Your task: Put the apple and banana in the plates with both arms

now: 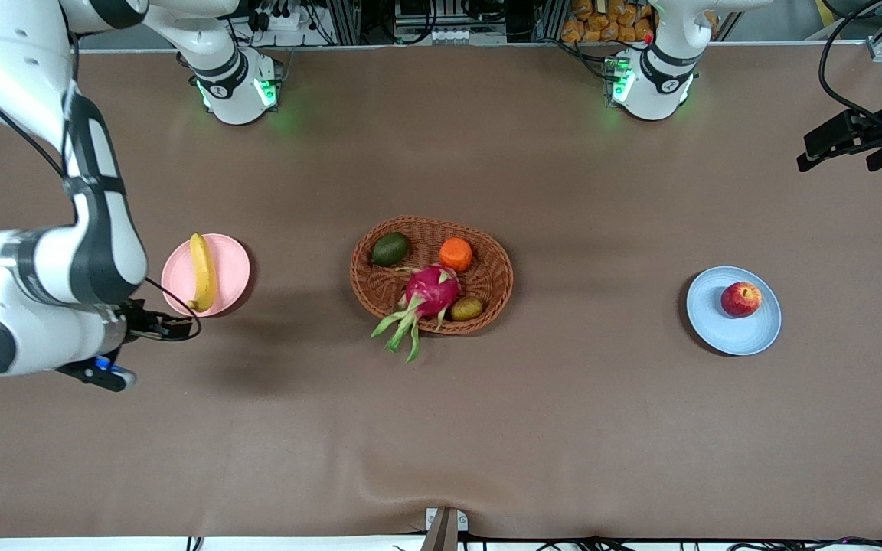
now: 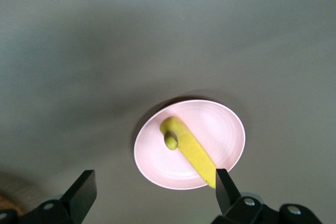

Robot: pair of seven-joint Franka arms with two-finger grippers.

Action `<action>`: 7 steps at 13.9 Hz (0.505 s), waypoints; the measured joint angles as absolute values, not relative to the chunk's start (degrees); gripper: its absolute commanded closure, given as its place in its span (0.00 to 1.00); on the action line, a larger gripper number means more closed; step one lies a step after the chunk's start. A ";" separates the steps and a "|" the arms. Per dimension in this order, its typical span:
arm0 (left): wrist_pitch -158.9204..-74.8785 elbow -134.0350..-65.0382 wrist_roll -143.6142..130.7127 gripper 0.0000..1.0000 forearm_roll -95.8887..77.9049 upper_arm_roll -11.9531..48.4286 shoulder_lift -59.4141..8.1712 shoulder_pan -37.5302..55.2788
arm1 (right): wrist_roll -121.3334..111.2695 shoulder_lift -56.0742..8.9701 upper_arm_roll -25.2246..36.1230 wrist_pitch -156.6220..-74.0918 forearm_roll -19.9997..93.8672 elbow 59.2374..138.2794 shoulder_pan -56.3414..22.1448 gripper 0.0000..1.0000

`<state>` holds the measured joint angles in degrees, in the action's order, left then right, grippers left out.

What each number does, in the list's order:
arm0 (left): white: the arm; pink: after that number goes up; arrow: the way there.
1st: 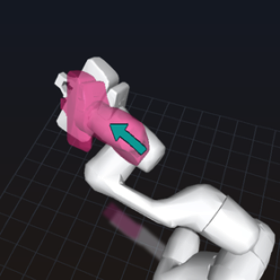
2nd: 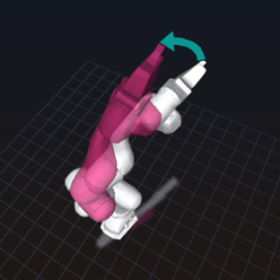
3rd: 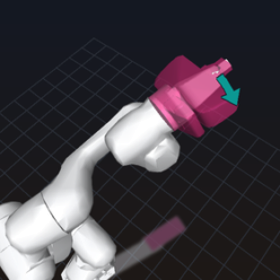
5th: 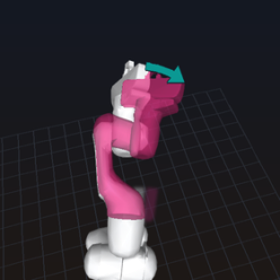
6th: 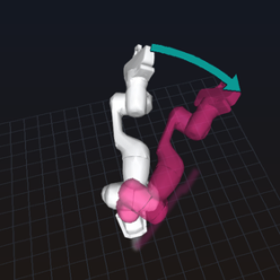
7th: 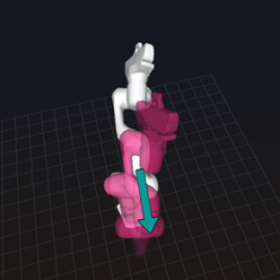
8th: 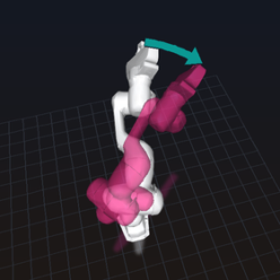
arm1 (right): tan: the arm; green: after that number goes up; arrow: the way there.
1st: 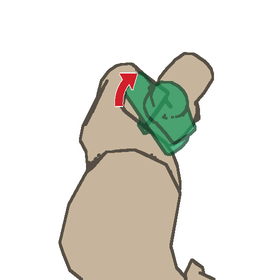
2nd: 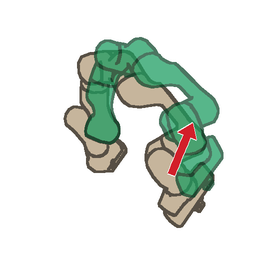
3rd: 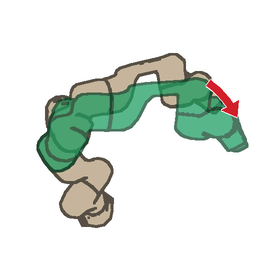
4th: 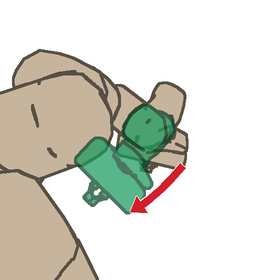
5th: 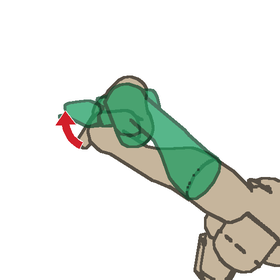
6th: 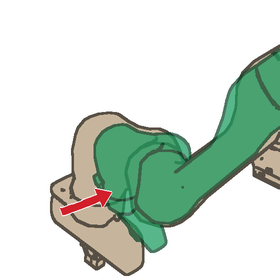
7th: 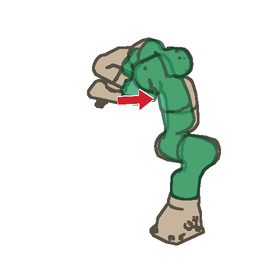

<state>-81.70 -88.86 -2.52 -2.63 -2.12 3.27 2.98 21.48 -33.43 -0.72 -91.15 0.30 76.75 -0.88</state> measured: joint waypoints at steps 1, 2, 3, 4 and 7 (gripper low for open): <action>-81.71 -88.87 -2.52 0.00 -2.63 -2.12 3.24 2.98 | 21.48 -31.88 -0.91 -91.12 0.34 76.64 -0.89 0.00; -81.72 -88.87 -2.52 0.00 -2.63 -2.11 3.20 2.99 | 21.35 -30.29 -1.10 -91.10 0.38 76.55 -0.90 0.00; -81.73 -88.88 -2.52 0.00 -2.63 -2.11 3.18 2.99 | 20.65 -28.59 -1.31 -91.07 0.40 76.39 -0.90 0.00; -81.73 -88.88 -2.52 0.00 -2.63 -2.11 3.16 2.98 | 19.23 -26.86 -1.42 -91.03 0.40 76.26 -0.92 0.00; -81.75 -88.87 -2.52 0.00 -2.63 -2.12 3.13 2.98 | 15.58 -21.75 -1.30 -90.36 0.40 76.22 -0.82 0.00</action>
<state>-81.75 -88.87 -2.52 -2.63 -2.12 3.13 2.98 15.58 -21.75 -1.30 -90.36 0.40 76.22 -0.82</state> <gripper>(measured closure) 0.000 0.000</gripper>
